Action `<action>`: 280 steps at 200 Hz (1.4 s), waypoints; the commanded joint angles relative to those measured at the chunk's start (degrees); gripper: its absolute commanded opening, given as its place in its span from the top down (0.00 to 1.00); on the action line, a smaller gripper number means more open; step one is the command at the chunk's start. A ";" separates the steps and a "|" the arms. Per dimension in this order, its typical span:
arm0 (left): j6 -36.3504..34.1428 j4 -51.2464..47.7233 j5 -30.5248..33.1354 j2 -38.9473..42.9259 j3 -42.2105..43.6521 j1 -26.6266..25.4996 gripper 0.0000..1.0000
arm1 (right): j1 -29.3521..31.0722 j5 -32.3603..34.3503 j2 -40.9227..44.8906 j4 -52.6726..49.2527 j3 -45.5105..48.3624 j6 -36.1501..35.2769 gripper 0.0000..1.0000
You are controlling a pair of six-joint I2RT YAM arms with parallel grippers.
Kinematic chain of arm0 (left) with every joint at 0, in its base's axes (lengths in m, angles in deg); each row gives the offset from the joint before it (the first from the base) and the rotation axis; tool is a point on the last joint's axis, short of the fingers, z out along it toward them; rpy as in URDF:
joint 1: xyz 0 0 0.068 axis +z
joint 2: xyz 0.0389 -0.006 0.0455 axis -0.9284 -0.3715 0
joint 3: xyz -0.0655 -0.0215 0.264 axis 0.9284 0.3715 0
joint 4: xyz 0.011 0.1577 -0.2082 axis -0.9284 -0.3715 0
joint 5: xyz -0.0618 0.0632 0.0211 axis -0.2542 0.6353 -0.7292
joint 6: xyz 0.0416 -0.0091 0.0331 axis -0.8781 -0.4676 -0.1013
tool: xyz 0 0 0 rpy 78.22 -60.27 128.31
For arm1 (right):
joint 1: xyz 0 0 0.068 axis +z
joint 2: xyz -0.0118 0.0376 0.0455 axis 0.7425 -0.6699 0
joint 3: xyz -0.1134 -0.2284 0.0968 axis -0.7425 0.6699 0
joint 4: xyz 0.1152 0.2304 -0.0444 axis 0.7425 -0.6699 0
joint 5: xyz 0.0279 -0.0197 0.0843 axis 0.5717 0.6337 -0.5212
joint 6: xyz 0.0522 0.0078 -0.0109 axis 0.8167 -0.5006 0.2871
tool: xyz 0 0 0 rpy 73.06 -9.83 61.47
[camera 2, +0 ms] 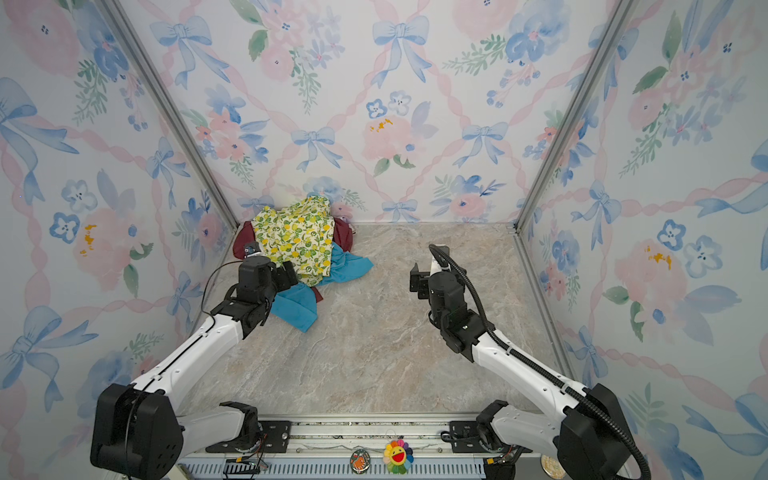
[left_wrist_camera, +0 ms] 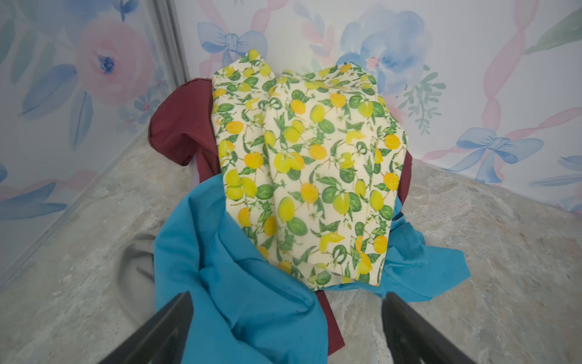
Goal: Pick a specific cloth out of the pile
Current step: 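Reach the left gripper into the turquoise cloth while the right arm approaches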
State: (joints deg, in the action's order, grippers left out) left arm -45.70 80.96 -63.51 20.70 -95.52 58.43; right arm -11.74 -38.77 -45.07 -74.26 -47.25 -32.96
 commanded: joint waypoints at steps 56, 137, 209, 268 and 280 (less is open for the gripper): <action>4.64 -12.23 -9.04 -3.45 -2.18 15.66 0.09 | 6.31 -11.29 -8.14 -9.29 -9.34 6.25 0.03; 3.75 -12.04 -16.35 -12.12 -6.34 21.39 0.18 | 8.23 -14.75 -11.00 -9.83 -9.46 6.19 0.03; 3.27 -9.18 -23.47 -17.87 -8.15 23.76 0.28 | 8.17 -14.50 -13.43 -9.52 -10.07 5.16 0.03; 5.34 -7.11 -21.16 -26.16 -14.25 19.19 0.39 | 8.16 -14.50 -14.91 -10.39 -11.08 5.11 0.03; 5.60 -7.15 -19.90 -27.57 -15.28 18.66 0.42 | 8.15 -14.19 -14.89 -10.43 -11.12 5.08 0.03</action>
State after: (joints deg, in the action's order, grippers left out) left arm -40.93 73.16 -85.17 -4.26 -108.46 78.13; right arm -3.96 -53.24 -59.48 -83.29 -56.45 -27.35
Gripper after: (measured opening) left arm 0.600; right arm 0.971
